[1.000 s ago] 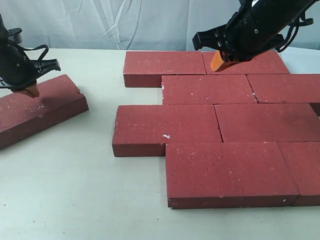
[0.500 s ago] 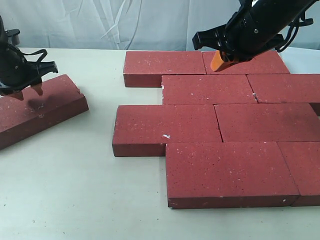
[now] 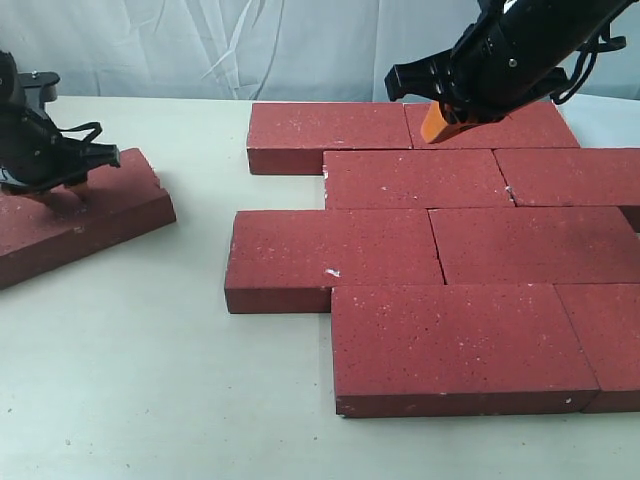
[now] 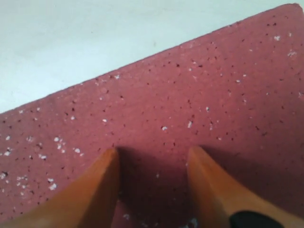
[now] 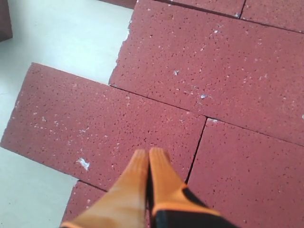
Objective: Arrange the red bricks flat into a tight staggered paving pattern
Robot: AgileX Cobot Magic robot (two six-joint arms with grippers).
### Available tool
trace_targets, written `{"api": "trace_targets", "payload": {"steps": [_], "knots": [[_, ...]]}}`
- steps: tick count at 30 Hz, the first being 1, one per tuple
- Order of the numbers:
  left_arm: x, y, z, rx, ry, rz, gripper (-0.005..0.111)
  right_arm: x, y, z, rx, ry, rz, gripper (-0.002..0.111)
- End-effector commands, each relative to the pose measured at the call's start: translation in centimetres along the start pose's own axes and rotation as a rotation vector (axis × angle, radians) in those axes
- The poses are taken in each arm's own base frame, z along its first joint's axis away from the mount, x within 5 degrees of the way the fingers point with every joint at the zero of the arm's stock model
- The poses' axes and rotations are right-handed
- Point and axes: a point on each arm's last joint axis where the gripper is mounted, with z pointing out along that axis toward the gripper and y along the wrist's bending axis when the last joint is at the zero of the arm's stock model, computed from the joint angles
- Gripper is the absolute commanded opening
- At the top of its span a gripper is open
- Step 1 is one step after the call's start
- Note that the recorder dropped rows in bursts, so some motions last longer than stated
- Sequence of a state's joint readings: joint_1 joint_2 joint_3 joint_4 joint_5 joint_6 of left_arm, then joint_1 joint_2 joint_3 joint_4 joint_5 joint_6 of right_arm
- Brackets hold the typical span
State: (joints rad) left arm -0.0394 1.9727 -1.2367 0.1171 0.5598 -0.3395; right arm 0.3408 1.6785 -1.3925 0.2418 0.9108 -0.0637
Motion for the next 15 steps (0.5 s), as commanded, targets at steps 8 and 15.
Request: {"api": "trace_targets", "payload": {"steps": [8, 15], "knots": [[0.8, -1.0, 3.4, 0.094, 0.0, 0.215, 0.053, 0.0, 0.0, -0.3, 0.001, -0.015, -0.015, -0.001], [0.7, -1.8, 3.3, 0.176, -0.03, 0.263, 0.053, 0.0, 0.0, -0.3, 0.001, -0.019, -0.015, -0.001]]}}
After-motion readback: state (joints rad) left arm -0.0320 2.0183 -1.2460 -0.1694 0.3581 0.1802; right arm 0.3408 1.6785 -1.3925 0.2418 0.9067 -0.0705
